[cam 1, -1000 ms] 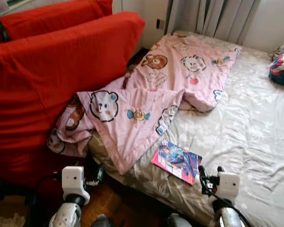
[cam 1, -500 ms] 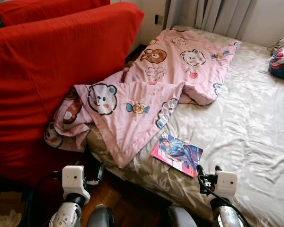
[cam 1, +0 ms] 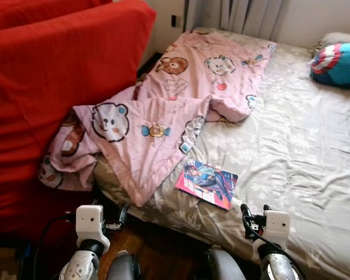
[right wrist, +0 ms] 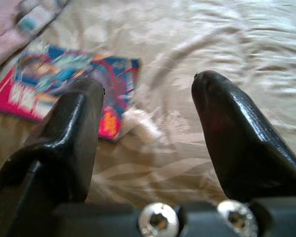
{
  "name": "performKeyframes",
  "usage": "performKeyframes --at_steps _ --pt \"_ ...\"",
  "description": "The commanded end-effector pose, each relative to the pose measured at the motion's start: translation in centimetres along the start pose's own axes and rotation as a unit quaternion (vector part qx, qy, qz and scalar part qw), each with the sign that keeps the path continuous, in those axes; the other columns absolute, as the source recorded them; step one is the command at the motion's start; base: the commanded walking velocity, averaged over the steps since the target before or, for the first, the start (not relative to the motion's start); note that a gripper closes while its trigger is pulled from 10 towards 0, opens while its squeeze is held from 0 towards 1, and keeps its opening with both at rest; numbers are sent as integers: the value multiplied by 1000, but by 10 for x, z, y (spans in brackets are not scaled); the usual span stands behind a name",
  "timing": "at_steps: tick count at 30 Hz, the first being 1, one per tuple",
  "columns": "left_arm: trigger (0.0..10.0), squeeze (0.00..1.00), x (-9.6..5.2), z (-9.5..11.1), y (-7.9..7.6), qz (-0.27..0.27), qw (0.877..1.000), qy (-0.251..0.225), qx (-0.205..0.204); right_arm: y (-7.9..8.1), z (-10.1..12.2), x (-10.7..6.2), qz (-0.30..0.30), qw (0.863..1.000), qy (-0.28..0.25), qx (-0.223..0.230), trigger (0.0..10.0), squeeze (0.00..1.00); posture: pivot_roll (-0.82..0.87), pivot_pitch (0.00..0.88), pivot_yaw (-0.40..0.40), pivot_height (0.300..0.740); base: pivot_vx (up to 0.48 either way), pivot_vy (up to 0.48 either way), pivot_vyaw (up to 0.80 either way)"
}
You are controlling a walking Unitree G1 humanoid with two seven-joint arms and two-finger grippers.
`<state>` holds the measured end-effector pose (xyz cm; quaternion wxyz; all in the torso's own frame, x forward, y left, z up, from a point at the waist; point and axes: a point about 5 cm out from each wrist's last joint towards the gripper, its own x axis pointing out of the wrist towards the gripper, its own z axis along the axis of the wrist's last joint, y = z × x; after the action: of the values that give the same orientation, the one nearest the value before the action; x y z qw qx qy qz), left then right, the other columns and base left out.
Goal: Clean up the room
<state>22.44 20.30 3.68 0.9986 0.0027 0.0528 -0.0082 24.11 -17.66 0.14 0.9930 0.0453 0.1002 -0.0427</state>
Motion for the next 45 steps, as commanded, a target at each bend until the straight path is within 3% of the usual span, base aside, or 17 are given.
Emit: performKeyframes --at_steps 1,9,18,22,29,30,31,39,43,44,45 --pt "10000 0 0 0 -2 -5 1000 1 -8 -7 -9 -6 -14 1000 17 7 10000 0 -91 175 -32 636 315 0 -656" --pt "10000 0 1 0 -2 -5 1000 2 -8 -5 -10 -4 4 1000 26 -6 10000 0 -91 176 -30 636 314 0 0" --pt "10000 0 2 1 -3 -2 1000 -2 -11 9 -17 0 90 994 53 -20 10000 0 -91 177 -32 636 114 0 0" --pt "10000 0 3 2 -4 -5 1000 -4 -10 16 -24 3 126 987 91 -35 10000 0 -88 183 -31 636 0 0 0" --pt "10000 0 17 16 -11 -27 999 -25 -9 24 -15 26 149 981 123 -33 10000 0 -60 211 -28 636 0 0 0" --pt "10000 0 19 18 -14 -35 999 -27 -6 25 -13 30 148 980 126 -38 10000 694 -49 218 -27 636 0 0 0" --pt "10000 0 20 18 -15 -39 999 -27 -4 25 -10 33 145 980 129 -39 10000 1000 -42 223 -25 636 0 0 0" --pt "10000 0 24 26 -13 -40 999 -32 6 33 4 51 131 979 146 -46 10000 1000 4 264 -15 636 0 0 0" --pt "10000 0 15 29 -9 -37 999 -36 8 31 8 55 118 981 146 -52 10000 1000 24 291 -9 636 0 0 0" --pt "10000 0 3 30 -6 -33 999 -33 9 27 11 58 102 983 144 -51 10000 1000 54 344 1 636 0 0 0" --pt "10000 0 3 30 -6 -33 999 -33 9 27 11 58 102 983 144 -51 10000 1000 54 344 1 636 0 0 0"
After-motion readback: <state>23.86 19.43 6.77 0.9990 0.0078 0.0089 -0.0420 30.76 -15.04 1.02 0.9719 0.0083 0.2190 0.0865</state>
